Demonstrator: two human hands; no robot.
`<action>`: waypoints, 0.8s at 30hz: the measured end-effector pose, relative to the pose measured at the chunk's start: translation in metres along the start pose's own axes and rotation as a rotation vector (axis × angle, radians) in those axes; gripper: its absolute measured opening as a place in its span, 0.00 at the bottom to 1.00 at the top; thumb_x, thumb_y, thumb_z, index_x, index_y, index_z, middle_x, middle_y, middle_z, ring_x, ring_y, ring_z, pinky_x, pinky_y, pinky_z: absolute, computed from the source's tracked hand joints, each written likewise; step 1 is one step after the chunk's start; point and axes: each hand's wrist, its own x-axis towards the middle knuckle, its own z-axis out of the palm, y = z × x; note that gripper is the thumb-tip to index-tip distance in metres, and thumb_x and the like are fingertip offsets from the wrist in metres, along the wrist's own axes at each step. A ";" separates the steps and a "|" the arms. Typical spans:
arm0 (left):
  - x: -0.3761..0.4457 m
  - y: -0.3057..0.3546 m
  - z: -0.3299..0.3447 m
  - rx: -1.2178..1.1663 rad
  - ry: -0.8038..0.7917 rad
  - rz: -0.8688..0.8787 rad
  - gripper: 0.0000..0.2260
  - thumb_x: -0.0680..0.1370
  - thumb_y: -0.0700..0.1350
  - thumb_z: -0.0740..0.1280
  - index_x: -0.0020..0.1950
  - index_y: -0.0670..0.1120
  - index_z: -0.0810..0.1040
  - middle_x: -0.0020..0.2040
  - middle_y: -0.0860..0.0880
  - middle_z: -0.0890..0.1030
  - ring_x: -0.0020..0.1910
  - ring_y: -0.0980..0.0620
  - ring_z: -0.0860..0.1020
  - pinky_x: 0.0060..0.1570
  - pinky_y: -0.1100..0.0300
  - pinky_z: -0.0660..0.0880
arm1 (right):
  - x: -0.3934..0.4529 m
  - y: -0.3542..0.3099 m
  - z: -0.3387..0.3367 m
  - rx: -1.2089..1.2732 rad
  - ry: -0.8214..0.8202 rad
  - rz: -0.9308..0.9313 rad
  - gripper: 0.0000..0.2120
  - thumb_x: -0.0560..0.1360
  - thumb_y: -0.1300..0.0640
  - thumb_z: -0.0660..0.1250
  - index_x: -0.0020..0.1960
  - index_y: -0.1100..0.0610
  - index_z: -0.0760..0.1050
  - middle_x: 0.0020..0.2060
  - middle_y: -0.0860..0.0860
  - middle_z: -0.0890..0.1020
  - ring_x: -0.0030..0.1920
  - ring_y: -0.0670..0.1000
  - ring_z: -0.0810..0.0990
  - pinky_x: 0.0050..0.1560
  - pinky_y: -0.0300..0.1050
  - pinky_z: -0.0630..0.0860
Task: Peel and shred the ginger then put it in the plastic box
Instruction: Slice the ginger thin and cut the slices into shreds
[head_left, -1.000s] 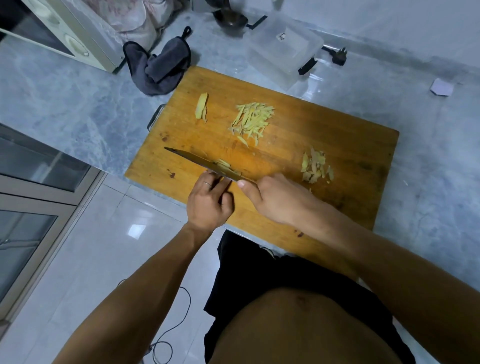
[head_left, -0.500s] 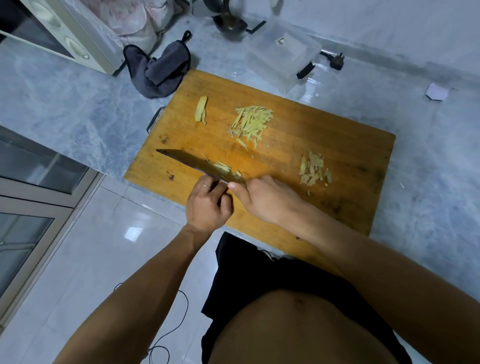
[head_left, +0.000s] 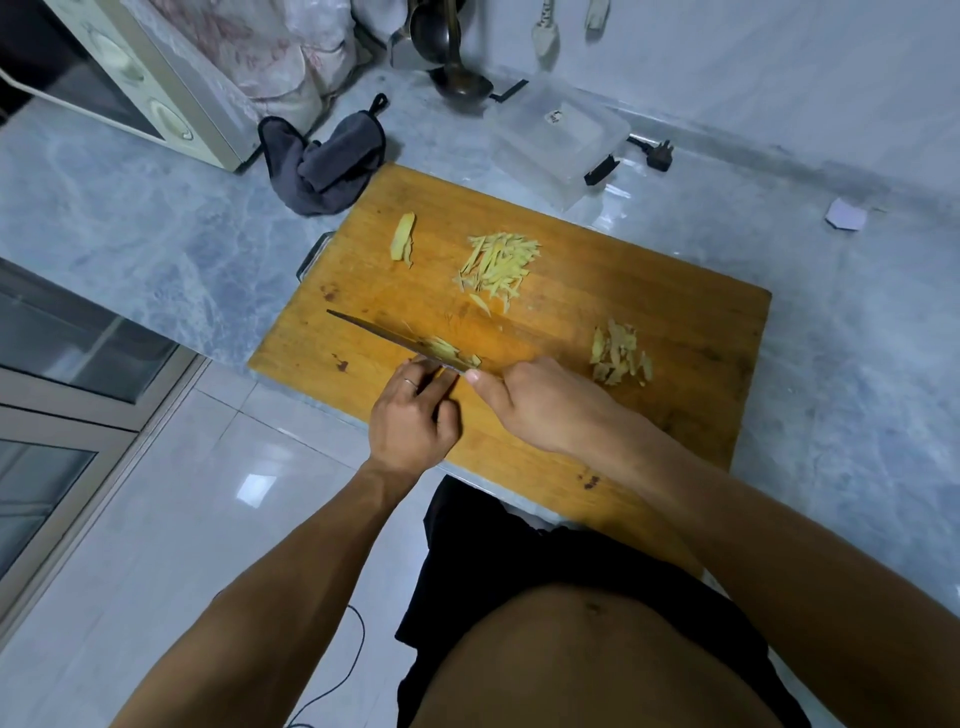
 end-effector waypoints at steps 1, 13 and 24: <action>0.001 0.001 -0.001 0.003 0.005 0.000 0.15 0.73 0.41 0.60 0.51 0.40 0.84 0.48 0.41 0.79 0.46 0.40 0.79 0.39 0.56 0.74 | 0.000 0.000 0.000 -0.004 -0.004 0.001 0.32 0.83 0.37 0.46 0.32 0.58 0.68 0.31 0.55 0.72 0.29 0.55 0.71 0.29 0.45 0.62; 0.001 0.000 0.000 0.013 0.052 0.009 0.13 0.73 0.41 0.60 0.47 0.40 0.83 0.43 0.41 0.77 0.42 0.41 0.76 0.36 0.60 0.69 | 0.007 -0.001 0.008 -0.020 -0.019 -0.002 0.31 0.83 0.37 0.46 0.33 0.57 0.67 0.33 0.55 0.72 0.31 0.56 0.72 0.29 0.46 0.63; -0.001 0.001 0.001 0.016 0.073 -0.004 0.12 0.74 0.41 0.60 0.47 0.41 0.83 0.42 0.41 0.77 0.42 0.43 0.73 0.38 0.59 0.69 | 0.014 -0.004 0.016 -0.019 0.013 -0.016 0.29 0.83 0.36 0.46 0.37 0.57 0.69 0.34 0.54 0.73 0.35 0.59 0.74 0.34 0.48 0.69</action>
